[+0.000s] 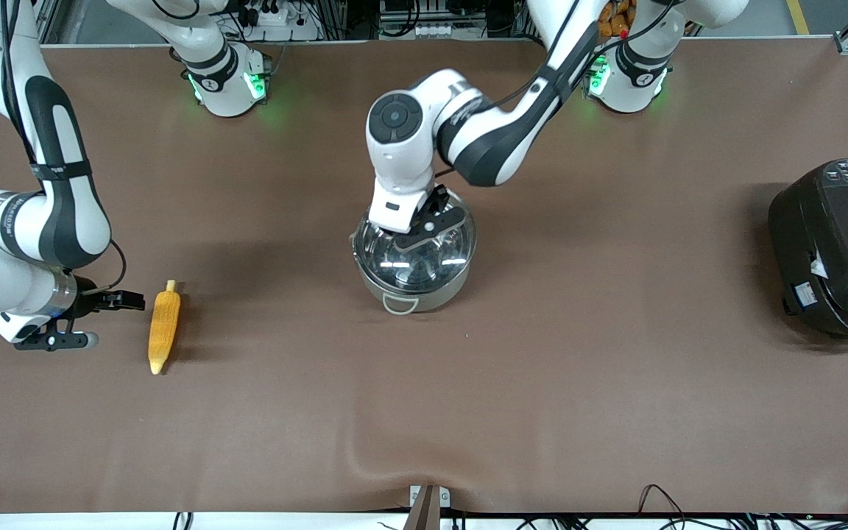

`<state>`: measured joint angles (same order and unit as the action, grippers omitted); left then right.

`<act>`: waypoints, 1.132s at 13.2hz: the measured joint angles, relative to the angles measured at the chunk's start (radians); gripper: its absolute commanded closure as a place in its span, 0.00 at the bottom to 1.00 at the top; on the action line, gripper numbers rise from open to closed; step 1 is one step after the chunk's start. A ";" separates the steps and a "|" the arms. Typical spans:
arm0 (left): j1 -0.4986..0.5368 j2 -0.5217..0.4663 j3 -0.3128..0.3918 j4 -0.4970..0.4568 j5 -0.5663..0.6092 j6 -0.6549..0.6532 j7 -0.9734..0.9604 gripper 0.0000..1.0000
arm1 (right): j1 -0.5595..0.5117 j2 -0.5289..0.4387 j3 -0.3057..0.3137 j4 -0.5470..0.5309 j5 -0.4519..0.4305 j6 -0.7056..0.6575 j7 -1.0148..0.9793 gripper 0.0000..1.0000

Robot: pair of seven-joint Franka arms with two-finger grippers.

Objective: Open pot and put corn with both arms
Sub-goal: 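Lift the glass lid off the pot with the left gripper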

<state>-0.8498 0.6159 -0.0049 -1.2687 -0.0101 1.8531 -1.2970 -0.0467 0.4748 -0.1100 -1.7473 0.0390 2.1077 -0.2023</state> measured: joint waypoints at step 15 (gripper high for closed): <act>0.547 -0.352 0.013 -0.384 0.026 -0.055 0.750 1.00 | -0.001 0.069 0.000 -0.001 0.000 0.085 -0.016 0.00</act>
<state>-0.3028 0.2635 0.0085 -1.6526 0.0162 1.7978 -0.5467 -0.0472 0.5435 -0.1097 -1.7479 0.0390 2.1929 -0.2185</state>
